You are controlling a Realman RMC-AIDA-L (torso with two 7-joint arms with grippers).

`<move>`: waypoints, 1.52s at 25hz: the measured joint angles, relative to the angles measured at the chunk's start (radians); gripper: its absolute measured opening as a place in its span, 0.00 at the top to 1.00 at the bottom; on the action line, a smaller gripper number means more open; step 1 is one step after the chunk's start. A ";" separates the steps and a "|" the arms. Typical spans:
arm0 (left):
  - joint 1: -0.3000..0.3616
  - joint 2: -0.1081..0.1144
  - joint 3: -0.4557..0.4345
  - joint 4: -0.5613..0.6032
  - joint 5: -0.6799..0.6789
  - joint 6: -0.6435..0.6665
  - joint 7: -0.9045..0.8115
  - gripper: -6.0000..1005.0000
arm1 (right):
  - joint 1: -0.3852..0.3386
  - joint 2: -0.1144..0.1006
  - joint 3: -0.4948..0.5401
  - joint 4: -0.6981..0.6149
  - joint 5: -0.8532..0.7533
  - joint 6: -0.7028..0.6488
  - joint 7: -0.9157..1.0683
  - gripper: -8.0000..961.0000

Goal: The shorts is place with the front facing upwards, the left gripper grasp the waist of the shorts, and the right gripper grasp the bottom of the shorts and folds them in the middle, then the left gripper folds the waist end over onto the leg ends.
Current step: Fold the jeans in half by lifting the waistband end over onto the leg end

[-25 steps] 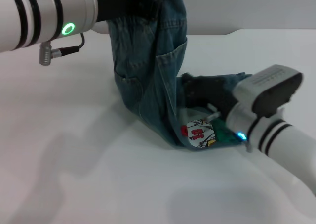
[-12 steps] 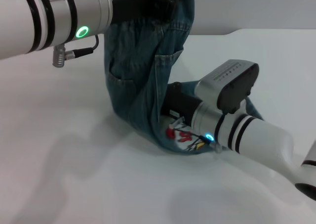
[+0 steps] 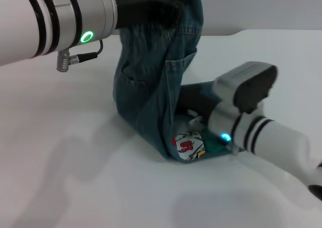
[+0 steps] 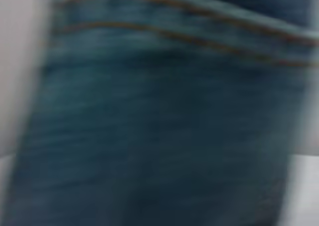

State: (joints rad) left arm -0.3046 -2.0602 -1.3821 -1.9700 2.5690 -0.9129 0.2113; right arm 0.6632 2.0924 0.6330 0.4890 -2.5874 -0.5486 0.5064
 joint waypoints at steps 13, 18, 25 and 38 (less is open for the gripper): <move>0.011 0.000 0.040 0.051 -0.004 0.056 0.000 0.89 | -0.205 -0.015 0.348 -0.102 0.023 -0.248 -0.272 0.95; 0.025 0.001 0.088 0.080 -0.027 0.105 0.001 0.89 | -0.343 -0.022 0.528 -0.103 0.023 -0.446 -0.390 0.94; 0.032 -0.001 0.190 0.185 -0.034 0.271 0.038 0.89 | -0.474 -0.020 0.631 -0.105 0.023 -0.654 -0.405 0.94; -0.016 -0.003 0.337 0.453 -0.035 0.559 0.056 0.76 | -0.501 -0.017 0.623 -0.132 0.015 -0.666 -0.407 0.92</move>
State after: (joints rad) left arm -0.3205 -2.0631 -1.0448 -1.5166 2.5340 -0.3541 0.2670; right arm 0.1619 2.0755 1.2565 0.3573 -2.5721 -1.2141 0.0993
